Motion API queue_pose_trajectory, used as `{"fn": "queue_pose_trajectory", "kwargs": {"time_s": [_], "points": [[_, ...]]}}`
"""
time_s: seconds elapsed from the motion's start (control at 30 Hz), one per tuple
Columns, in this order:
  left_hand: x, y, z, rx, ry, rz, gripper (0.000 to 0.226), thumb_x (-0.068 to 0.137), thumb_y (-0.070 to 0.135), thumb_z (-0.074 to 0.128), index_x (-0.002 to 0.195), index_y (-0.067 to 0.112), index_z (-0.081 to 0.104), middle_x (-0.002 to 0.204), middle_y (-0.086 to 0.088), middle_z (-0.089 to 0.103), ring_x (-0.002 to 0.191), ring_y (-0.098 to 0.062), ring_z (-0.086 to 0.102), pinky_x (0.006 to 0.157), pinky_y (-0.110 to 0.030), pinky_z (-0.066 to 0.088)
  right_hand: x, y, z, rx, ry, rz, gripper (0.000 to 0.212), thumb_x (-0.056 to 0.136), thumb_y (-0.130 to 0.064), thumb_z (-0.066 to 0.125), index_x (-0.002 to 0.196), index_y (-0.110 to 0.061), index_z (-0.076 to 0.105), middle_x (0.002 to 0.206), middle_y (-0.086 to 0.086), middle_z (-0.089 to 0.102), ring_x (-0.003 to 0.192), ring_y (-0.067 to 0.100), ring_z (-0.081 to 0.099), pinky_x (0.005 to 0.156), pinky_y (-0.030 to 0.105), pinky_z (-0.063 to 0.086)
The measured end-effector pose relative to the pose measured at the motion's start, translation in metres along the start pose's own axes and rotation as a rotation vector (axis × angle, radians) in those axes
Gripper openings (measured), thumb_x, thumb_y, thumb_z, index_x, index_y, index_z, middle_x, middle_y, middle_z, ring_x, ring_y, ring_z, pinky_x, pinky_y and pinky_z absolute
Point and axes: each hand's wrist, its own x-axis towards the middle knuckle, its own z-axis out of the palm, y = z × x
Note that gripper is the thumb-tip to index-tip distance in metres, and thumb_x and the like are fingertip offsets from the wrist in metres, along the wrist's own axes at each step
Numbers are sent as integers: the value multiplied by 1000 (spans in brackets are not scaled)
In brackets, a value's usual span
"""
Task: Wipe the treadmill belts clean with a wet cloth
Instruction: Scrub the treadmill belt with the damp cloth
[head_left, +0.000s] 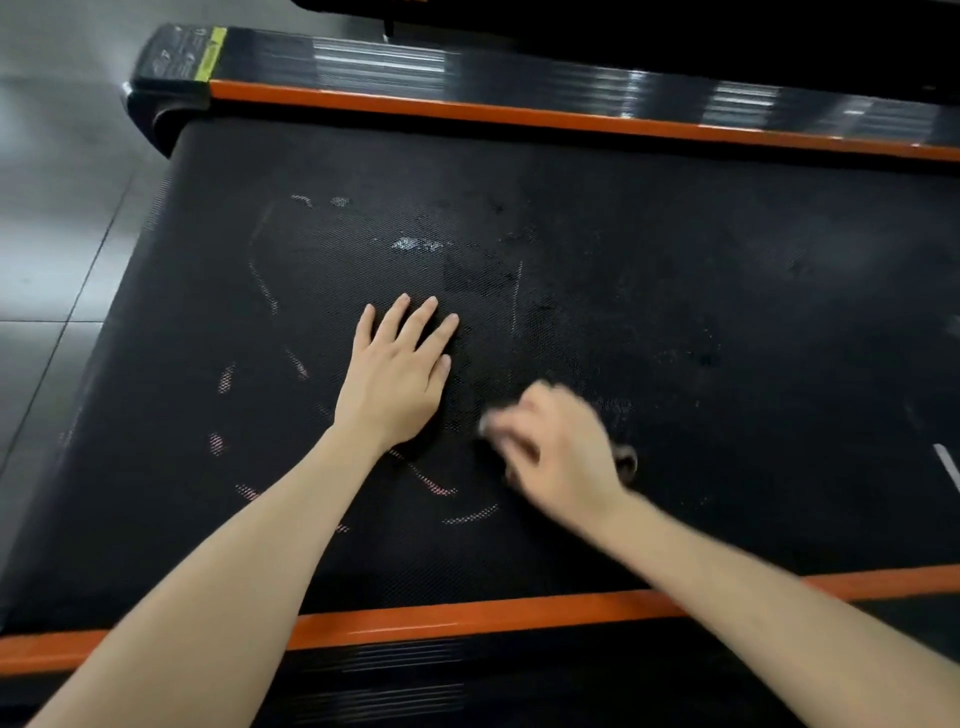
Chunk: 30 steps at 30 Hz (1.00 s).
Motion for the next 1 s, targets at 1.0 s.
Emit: {"fn": "queue_pose_trajectory", "kwargs": {"time_s": [1.0], "points": [[100,-54,4,53,62,-167,53,98,43,25,146,22,33,154,-10,27,144,-31,14,116,-50,3,194,106,16,-174,158,326,24,93,-34,55,105,-19,70,99,7,59,91,28,56,71,33,40]]}}
